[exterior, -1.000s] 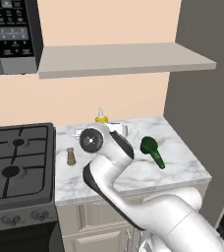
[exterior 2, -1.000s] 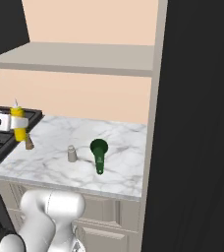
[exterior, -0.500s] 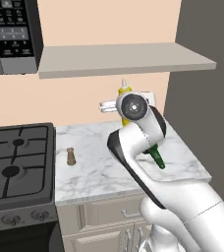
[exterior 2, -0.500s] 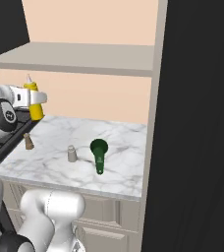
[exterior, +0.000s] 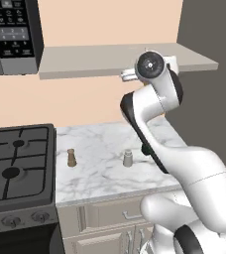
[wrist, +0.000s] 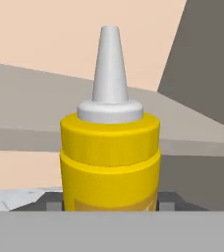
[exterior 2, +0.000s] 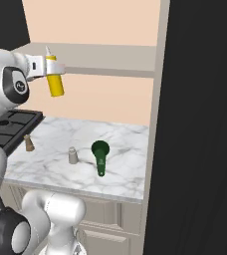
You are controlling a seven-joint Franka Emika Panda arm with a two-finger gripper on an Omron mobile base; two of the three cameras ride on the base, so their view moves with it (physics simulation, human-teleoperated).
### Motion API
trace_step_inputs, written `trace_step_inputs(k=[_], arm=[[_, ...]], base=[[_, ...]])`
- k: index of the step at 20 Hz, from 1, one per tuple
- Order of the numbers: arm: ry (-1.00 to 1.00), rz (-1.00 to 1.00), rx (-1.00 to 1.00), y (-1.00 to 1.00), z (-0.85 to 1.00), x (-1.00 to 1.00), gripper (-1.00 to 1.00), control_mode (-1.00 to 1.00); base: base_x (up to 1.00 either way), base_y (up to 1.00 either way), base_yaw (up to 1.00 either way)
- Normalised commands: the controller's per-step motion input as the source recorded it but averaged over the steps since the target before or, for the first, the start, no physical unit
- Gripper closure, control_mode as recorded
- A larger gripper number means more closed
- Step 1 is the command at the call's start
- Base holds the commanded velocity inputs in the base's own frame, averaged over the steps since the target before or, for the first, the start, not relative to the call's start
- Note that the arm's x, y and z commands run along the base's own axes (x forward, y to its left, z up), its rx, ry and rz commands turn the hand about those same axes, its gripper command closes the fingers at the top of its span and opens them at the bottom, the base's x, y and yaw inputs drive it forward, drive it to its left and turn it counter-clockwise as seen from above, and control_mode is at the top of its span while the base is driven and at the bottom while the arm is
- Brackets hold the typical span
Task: There are various items on the counter. Only move the condiments/shakers into the cabinet.
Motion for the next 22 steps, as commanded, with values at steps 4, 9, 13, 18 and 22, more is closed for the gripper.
trace_step_inputs(k=[4,9,13,18,22], arm=[[-0.06,-0.07,-0.05,-0.75,0.32,0.07,1.0,-1.0],[-0.17,0.0,0.0,-0.66,0.15,0.03,1.0,-1.0],[-0.15,0.0,0.0,-0.64,0.21,0.23,1.0,-1.0],[-0.02,0.0,0.0,-0.61,0.47,0.36,1.0,-1.0],[0.02,0.0,0.0,-0.41,0.5,0.21,1.0,-1.0]], base=[[0.0,0.0,0.0],[0.0,0.0,0.0],[0.0,0.0,0.0],[0.0,0.0,0.0],[0.0,0.0,0.0]])
